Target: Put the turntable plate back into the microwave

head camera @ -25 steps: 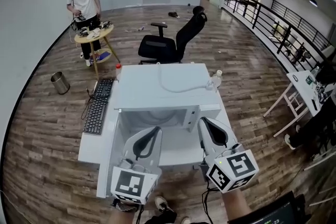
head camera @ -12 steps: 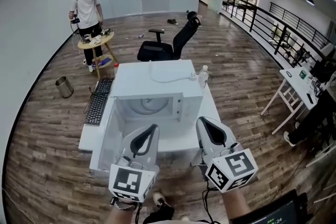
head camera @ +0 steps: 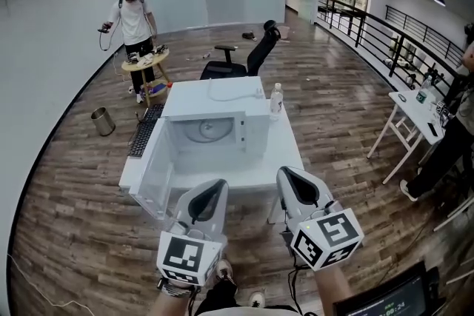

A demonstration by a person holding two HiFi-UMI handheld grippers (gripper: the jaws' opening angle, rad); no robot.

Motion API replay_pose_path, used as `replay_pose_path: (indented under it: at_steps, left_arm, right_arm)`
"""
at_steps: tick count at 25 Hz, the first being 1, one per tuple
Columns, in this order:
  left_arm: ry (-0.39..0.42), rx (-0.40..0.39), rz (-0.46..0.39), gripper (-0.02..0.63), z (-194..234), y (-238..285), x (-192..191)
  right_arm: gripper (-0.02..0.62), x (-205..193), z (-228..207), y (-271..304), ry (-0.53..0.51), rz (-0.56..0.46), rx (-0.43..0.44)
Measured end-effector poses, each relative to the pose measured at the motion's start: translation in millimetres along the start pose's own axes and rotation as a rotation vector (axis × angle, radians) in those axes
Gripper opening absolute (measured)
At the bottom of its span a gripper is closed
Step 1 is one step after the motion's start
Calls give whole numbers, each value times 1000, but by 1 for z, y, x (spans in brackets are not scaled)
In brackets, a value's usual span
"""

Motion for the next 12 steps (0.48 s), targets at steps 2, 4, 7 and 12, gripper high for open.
replay_pose_path:
  at_steps: [2, 4, 7, 12]
  left_arm:
    - [-12, 16, 2, 5, -3, -9, 0]
    - [-21, 33, 3, 5, -2, -16, 0]
    - [-14, 49, -6, 5, 0, -26, 2]
    - [10, 28, -14, 5, -2, -30, 0]
  right_arm:
    - [2, 3, 4, -12, -15, -14, 14]
    - [2, 5, 8, -20, -31, -28, 20]
    - [2, 7, 14, -28, -46, -41, 9]
    - [2, 8, 25, -28, -49, -50, -3]
Point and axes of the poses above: the fingertips, and each gripper's own axes: y forward along the fingers, z to its left, x out of its top, the point moved 5 cm from there along -y, backward along the fingers, and after that the axes turned 13 degrees about z, right-handed, at the moved point
